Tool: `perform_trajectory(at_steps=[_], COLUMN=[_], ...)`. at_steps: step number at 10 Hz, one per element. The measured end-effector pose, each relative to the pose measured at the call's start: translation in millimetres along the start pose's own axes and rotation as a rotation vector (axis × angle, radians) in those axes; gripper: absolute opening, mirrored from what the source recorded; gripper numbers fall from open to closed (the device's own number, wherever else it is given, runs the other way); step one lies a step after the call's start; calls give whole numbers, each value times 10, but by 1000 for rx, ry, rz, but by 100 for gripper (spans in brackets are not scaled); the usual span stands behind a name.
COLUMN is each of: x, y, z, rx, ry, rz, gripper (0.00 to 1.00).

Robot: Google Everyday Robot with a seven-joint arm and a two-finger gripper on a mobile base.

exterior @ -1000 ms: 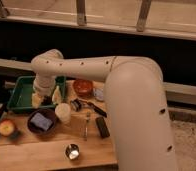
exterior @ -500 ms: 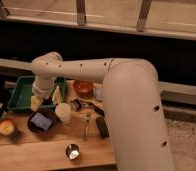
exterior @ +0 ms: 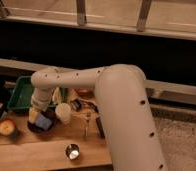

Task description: Place sponge in metal cup

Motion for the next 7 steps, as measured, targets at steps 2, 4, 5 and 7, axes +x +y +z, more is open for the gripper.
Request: perform_trajectory(at_steps=[2, 4, 5, 7], x=[10, 6, 7, 14], y=[1, -2, -32, -131], z=[30, 106, 133, 152], rx=[-7, -10, -7, 2], ry=[5, 14, 21, 30], rz=[5, 5, 4, -1], gripper=[62, 62, 62, 62])
